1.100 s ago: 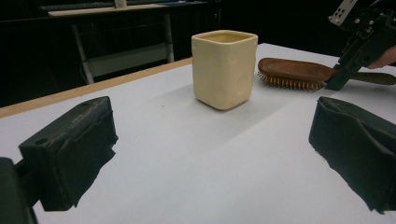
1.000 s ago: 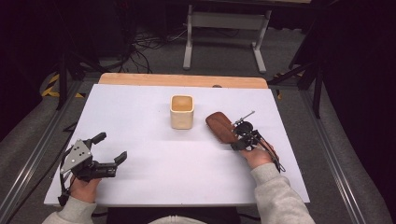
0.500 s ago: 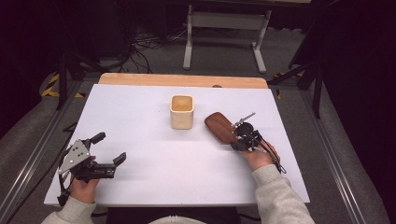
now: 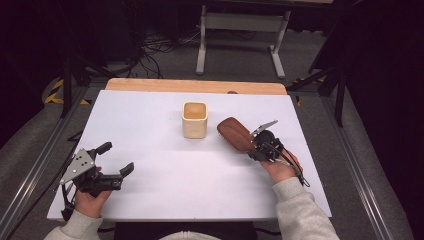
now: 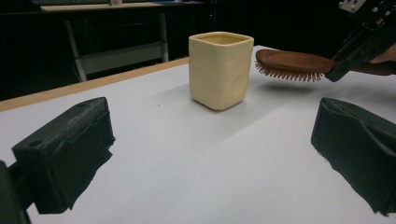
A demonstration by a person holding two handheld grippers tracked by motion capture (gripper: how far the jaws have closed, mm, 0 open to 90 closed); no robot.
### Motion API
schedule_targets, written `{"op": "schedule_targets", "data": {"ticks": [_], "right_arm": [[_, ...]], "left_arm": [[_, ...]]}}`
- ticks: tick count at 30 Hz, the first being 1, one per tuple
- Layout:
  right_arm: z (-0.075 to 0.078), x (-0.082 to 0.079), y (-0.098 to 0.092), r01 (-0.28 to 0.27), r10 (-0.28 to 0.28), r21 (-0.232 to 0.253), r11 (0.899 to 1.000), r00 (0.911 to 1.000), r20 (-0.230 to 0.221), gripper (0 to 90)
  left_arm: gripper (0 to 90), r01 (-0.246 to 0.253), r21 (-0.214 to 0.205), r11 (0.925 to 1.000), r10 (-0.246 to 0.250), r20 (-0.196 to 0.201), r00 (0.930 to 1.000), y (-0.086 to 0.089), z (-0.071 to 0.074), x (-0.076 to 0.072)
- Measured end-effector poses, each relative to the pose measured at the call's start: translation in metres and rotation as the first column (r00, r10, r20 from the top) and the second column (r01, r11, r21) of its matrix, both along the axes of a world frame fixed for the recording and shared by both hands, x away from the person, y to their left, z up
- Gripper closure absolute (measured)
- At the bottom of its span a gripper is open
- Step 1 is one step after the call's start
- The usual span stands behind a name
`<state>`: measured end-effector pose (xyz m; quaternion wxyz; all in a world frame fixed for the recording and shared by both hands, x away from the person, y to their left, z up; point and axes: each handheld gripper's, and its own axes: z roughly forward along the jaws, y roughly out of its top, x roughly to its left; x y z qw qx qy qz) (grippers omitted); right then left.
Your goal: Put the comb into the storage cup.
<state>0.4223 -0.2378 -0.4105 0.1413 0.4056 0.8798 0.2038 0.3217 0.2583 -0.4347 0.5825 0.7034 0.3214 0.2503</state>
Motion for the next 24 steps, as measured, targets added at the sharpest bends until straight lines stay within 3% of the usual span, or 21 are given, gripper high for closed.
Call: {"op": "schedule_targets", "data": {"ticks": [5, 8, 14, 15, 21, 24], "right_arm": [[0.01, -0.006, 0.0, -0.024, 0.023, 0.025, 0.999, 0.9992, 0.031, 72.0], [0.015, -0.01, 0.001, -0.044, 0.042, 0.038, 0.998, 0.9977, 0.053, 72.0], [0.023, -0.016, 0.003, -0.082, 0.074, 0.075, 0.994, 0.9921, 0.101, 71.9], [0.026, -0.02, 0.006, -0.113, 0.102, 0.083, 0.99, 0.9861, 0.132, 71.9], [0.033, -0.029, 0.011, -0.159, 0.137, 0.119, 0.98, 0.9742, 0.18, 71.9], [0.037, -0.034, 0.016, -0.201, 0.171, 0.133, 0.971, 0.9627, 0.21, 71.9]], "left_arm": [[0.2, 0.013, 0.014, 0.9998, -0.013, -0.002, 0.9999, 0.0, 0.0, 0.0], [0.1, 0.044, -0.003, 0.999, -0.044, 0.001, 0.999, 0.002, 0.0, -0.001], [0.2, 0.044, -0.01, 0.999, -0.044, -0.008, 0.999, 0.003, 0.001, -0.001], [0.2, 0.041, 0.0, 0.9991, -0.041, -0.01, 0.9991, 0.003, 0.001, -0.001], [0.1, 0.046, 0.005, 0.9989, -0.046, -0.015, 0.9988, 0.001, 0.0, 0.0], [0.2, 0.054, 0.0, 0.9985, -0.054, -0.031, 0.9981, 0.001, 0.0, 0.001]]}}
